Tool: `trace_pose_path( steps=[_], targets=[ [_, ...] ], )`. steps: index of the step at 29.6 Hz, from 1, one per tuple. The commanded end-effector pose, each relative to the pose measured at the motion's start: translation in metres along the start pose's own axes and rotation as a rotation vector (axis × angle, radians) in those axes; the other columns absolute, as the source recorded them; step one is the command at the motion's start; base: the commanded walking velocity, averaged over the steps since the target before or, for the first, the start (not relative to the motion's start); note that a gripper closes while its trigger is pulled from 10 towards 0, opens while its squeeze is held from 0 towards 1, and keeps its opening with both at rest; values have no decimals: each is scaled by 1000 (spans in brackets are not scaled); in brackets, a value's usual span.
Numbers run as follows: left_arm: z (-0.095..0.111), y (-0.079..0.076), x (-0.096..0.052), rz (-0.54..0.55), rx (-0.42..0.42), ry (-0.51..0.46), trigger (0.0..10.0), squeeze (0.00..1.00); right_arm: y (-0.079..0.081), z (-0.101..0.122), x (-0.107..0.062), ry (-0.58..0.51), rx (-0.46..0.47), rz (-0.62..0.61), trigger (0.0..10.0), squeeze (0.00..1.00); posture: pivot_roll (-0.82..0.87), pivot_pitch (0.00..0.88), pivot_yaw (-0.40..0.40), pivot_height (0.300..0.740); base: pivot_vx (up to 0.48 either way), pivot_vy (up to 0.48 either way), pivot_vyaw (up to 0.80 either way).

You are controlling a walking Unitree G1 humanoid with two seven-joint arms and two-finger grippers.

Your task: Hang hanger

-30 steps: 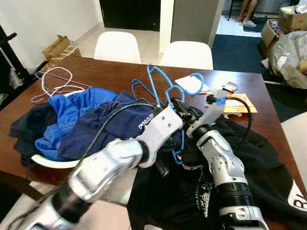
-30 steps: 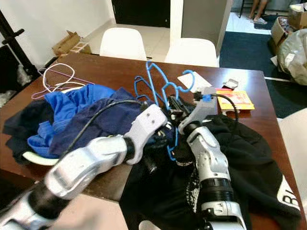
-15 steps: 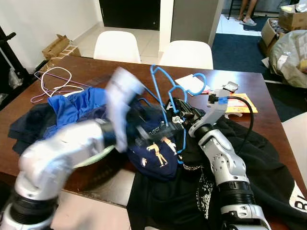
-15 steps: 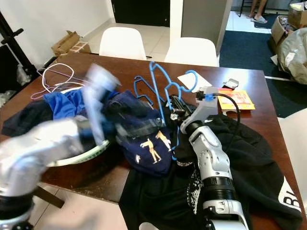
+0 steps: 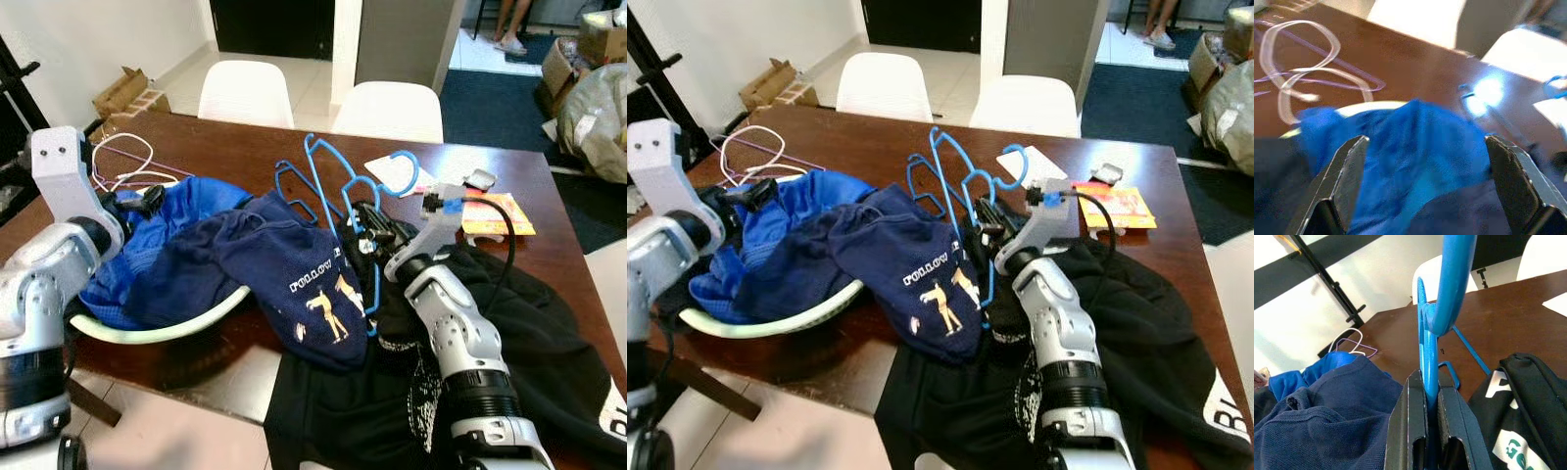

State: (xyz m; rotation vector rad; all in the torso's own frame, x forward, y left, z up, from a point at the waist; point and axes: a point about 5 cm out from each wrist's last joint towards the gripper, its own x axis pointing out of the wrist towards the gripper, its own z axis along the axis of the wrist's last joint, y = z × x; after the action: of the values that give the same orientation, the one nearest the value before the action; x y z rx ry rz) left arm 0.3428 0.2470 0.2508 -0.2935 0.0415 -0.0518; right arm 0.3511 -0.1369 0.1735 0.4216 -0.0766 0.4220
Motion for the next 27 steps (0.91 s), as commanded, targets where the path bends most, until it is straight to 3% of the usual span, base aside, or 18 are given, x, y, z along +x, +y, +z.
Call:
trace_pose_path(
  steps=[1,8,13,14,15,16,21,22,23,27],
  targets=[
    [1,-9,11,-84,-31,-2,10000,0,2,-2,2,6,4,5,10000,0,52,103,30,740,0,0,0],
    [5,-22,27,-199,-80,-3,10000,0,1,-3,1,6,6,3,10000,0,47,101,32,740,0,0,0],
    [-9,-32,41,-235,-58,58,10000,0,1,-3,1,8,7,4,10000,0,45,101,31,740,0,0,0],
    [-23,-42,44,-289,-20,137,10000,0,1,-3,1,8,7,5,10000,0,39,101,32,740,0,0,0],
    [-23,-42,44,-289,-20,137,10000,0,1,-3,1,8,7,5,10000,0,39,101,32,740,0,0,0],
    [-35,-51,47,-347,10,188,10000,0,1,-3,0,9,5,5,10000,0,35,101,32,740,0,0,0],
    [-42,-57,48,-385,31,220,10000,0,1,-3,0,9,4,5,10000,0,31,102,34,740,0,0,0],
    [-45,-66,49,-439,50,249,10000,0,1,-2,0,9,4,4,10000,0,30,104,36,740,0,0,0],
    [-45,-66,49,-439,50,249,10000,0,1,-2,0,9,4,4,10000,0,30,104,36,740,0,0,0],
    [-50,-75,52,-478,128,296,10000,0,1,-3,-1,8,5,1,10000,0,30,106,37,740,0,0,0]
  ],
)
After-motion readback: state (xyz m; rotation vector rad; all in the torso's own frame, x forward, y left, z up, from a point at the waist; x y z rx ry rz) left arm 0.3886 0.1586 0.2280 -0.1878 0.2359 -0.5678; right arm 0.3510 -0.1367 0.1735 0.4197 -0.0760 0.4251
